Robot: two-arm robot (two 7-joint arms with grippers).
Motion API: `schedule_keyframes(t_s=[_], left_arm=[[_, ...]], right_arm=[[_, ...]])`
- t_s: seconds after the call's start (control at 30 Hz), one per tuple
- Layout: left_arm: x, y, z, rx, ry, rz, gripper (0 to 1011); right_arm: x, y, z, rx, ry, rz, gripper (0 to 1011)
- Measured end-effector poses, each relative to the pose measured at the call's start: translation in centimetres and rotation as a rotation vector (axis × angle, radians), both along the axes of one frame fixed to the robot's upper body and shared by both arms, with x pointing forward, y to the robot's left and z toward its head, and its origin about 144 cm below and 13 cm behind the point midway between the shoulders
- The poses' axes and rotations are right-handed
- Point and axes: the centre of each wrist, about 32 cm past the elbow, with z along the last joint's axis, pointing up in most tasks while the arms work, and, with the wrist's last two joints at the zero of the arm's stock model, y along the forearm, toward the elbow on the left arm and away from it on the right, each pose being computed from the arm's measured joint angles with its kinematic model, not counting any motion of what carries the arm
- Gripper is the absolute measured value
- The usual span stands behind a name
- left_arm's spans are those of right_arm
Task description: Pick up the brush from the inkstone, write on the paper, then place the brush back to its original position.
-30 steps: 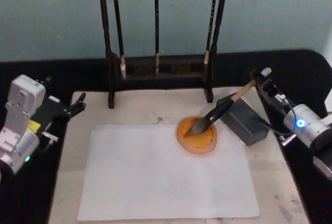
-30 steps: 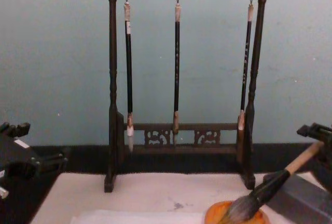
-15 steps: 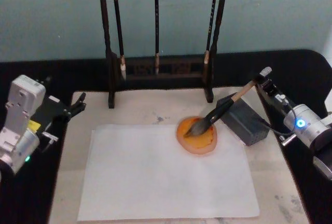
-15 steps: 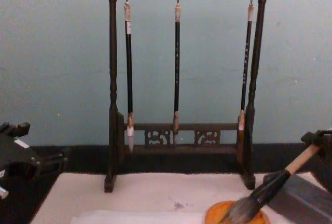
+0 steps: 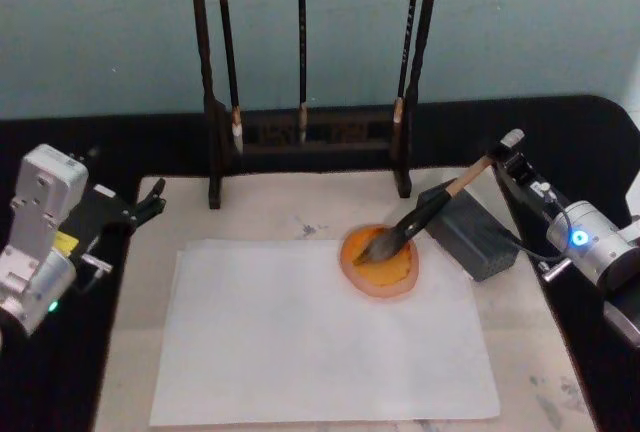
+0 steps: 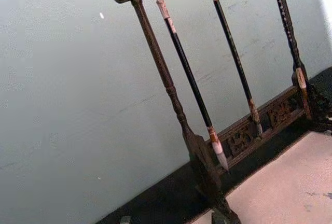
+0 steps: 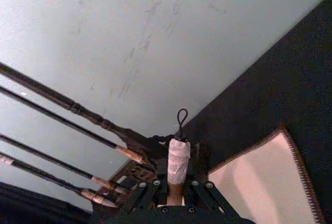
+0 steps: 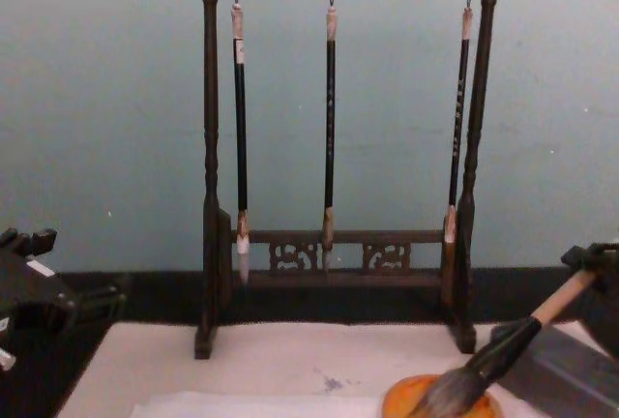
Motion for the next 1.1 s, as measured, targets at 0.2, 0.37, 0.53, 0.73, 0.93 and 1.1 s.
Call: schedule_keyframes(t_s=[0.2, 0.37, 0.53, 0.73, 0.93, 1.1], left_arm=[[0.0, 0.0, 0.0, 0.0, 0.0, 0.0, 1010], [0.0, 0.0, 0.0, 0.0, 0.0, 0.0, 1010], [0.0, 0.0, 0.0, 0.0, 0.0, 0.0, 1010], [0.0, 0.0, 0.0, 0.0, 0.0, 0.0, 1010], [0.0, 0.0, 0.0, 0.0, 0.0, 0.0, 1010], [0.0, 0.0, 0.0, 0.0, 0.0, 0.0, 1010]], right_arm=[[-0.2, 0.3, 0.9, -0.015, -0.035, 0.035, 156], [-0.3, 0.4, 1.6, -0.021, -0.049, 0.057, 158], [-0.6, 0.6, 2.5, -0.05, -0.076, 0.068, 156], [-1.0, 0.7, 3.7, -0.107, -0.124, 0.062, 156], [-1.6, 0.9, 4.9, -0.169, -0.175, 0.065, 156], [-2.4, 1.1, 6.1, -0.221, -0.231, 0.068, 156]])
